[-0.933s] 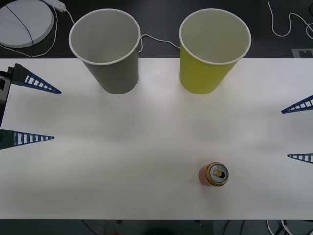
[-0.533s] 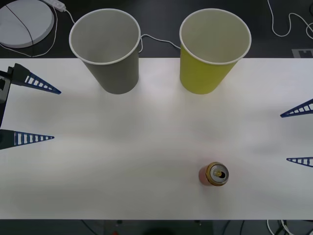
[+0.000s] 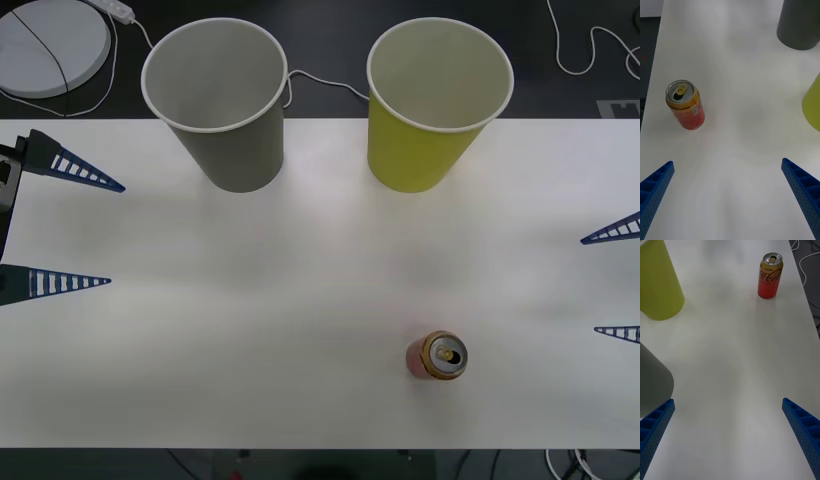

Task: Put the can into the green bin and the plastic bottle into the gray bin

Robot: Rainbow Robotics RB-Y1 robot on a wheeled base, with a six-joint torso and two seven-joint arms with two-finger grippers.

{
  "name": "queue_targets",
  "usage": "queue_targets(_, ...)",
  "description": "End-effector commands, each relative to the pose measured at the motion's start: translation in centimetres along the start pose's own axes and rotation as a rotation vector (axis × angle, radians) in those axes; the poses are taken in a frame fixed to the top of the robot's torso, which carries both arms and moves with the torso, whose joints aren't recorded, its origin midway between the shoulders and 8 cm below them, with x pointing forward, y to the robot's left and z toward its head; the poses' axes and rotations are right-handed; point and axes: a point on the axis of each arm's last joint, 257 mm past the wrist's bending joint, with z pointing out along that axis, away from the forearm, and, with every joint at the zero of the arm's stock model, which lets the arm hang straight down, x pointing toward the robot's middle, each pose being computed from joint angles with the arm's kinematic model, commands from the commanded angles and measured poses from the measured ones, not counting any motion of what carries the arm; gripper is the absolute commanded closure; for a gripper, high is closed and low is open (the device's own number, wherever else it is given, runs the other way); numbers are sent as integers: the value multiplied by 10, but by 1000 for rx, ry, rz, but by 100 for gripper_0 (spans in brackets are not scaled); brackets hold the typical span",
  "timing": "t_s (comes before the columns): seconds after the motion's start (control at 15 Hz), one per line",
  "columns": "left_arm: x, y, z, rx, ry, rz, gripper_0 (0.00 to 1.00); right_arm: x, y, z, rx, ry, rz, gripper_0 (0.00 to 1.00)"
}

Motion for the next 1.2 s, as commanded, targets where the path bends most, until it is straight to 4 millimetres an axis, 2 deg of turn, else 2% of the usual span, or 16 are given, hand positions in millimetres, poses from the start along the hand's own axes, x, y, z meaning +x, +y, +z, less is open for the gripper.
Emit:
queue_targets(0.07, 0, 0, 0, 0, 0, 0, 0, 14, 13, 8, -17, -50, -11, 0)
queue_targets(0.67, 0, 0, 0, 0, 0, 0, 0, 45, 46, 25, 8, -205, -3, 0)
queue_targets(1.2, 0, 0, 0, 0, 0, 0, 0, 60, 63, 61, 75, -333, 47, 0)
